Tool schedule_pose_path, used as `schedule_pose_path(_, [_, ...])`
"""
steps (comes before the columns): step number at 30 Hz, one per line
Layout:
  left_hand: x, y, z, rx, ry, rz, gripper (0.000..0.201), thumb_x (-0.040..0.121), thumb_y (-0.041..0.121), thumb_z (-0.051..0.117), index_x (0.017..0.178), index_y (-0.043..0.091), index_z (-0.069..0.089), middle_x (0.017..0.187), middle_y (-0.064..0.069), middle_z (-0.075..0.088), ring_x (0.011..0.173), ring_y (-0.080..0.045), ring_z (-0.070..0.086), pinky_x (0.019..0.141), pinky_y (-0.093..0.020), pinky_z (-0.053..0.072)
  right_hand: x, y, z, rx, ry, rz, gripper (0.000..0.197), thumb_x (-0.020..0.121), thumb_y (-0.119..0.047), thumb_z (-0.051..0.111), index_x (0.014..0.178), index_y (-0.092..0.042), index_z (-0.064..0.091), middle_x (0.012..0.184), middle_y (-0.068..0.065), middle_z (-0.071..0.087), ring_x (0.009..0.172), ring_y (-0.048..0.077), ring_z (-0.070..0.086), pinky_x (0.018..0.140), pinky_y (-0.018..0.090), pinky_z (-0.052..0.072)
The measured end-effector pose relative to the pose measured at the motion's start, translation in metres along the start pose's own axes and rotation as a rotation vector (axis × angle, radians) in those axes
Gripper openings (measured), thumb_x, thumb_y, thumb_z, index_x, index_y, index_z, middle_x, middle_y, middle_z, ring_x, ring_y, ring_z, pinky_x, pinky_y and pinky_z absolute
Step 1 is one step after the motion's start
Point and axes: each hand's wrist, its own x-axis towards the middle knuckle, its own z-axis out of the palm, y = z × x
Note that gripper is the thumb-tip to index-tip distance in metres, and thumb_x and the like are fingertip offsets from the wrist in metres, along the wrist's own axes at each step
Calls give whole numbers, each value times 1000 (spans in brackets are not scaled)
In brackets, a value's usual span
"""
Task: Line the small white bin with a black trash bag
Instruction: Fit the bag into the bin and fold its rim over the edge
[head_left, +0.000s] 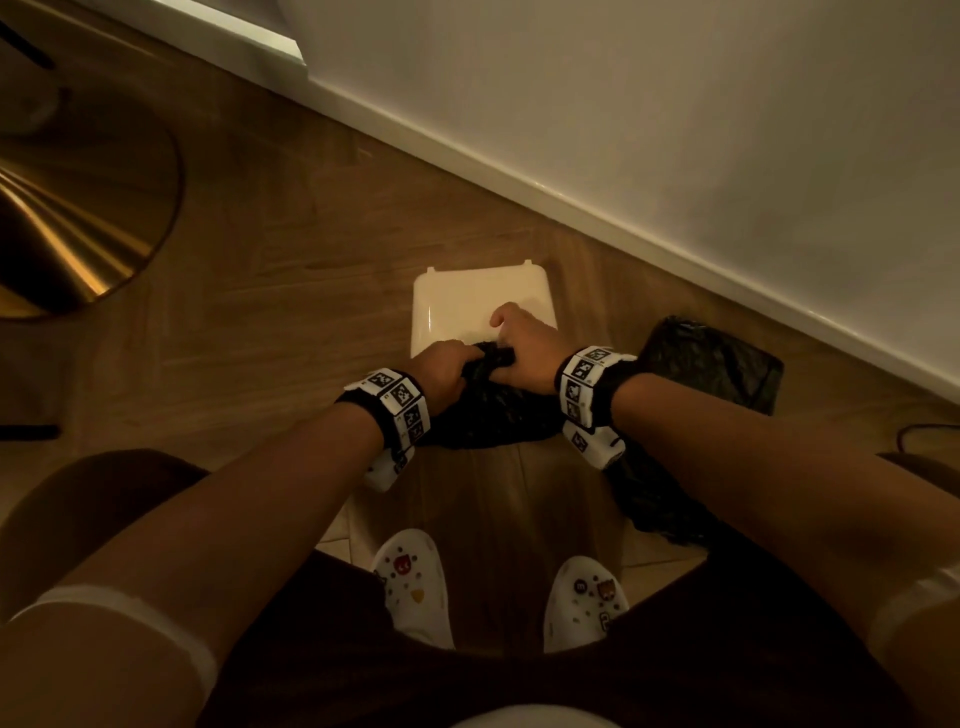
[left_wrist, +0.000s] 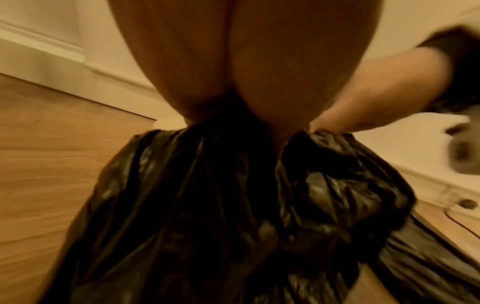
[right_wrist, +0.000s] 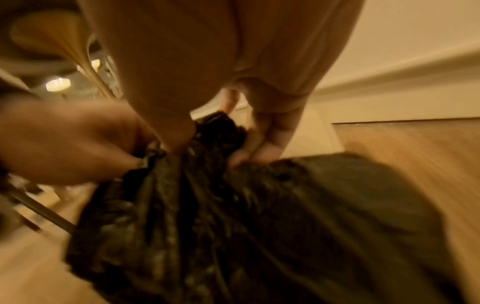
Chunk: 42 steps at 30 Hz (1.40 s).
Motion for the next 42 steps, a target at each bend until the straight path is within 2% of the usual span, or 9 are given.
schedule_pose_path(3, [5,0,-4,-67,-14,-44,28,90,3,52,110,4,71,111,-17,70,105,-31,63,85,-27,41,-19,8,-13,9,-80,-132,76,74,-37,77,135,-24,35,137,3,41,108,18,56,89,34,51])
schedule_pose_path(6, [10,3,-7,-85,-101,-69,26,94,11,50,107,5,71,110,-15,69,105,-29,62,94,-34,45,-28,9,-8,-159,-242,-195,76,76,-34,75,141,-22,38,133,4,46,109,20,55,94,35,48])
schedule_pose_path(10, [5,3,-16,-126,-180,-35,16,92,8,54,95,2,69,98,-15,68,89,-23,60,82,-31,44,-17,-2,-3,-296,-234,-136,24,90,-20,58,112,-10,63,108,12,55,96,32,59,79,38,47])
schedule_pose_path(15, [-15,-17,-46,-198,-117,-116,41,81,22,76,119,27,61,120,3,55,107,-14,53,90,-28,41,-3,4,-5,-267,-278,0,34,76,-37,46,99,-12,51,106,9,57,80,26,59,76,44,55])
schedule_pose_path(18, [-26,-31,-63,3,-177,-242,50,76,24,82,119,22,56,116,5,48,105,-16,50,87,-31,45,12,27,5,-260,-304,17,22,79,-33,47,94,-17,43,105,10,58,74,20,56,74,45,56])
schedule_pose_path(24, [-26,-36,-36,86,-163,-216,22,84,7,69,105,13,69,96,0,61,97,-18,61,78,-26,43,-8,-2,-13,-223,-267,17,29,96,-16,50,119,2,52,109,13,56,100,29,58,78,30,42])
schedule_pose_path(30, [-20,-29,-39,-93,-233,-194,27,90,0,56,96,16,77,97,2,71,95,-13,62,88,-28,49,-6,-7,-15,-213,-304,28,28,97,-15,51,111,7,60,114,21,62,105,34,60,83,31,43])
schedule_pose_path(38, [-15,-11,-36,-194,-144,-184,59,84,16,68,137,23,45,123,-2,51,100,-17,54,71,-21,46,-10,-8,-11,-166,-298,78,31,92,-22,53,113,0,51,106,15,61,88,26,59,68,31,42])
schedule_pose_path(42, [-13,-13,-15,220,-248,28,71,82,45,67,145,32,35,120,-3,48,97,-24,57,84,-39,51,-9,-7,-8,-188,-280,70,29,89,-32,53,105,-8,47,101,12,61,84,26,60,72,37,51])
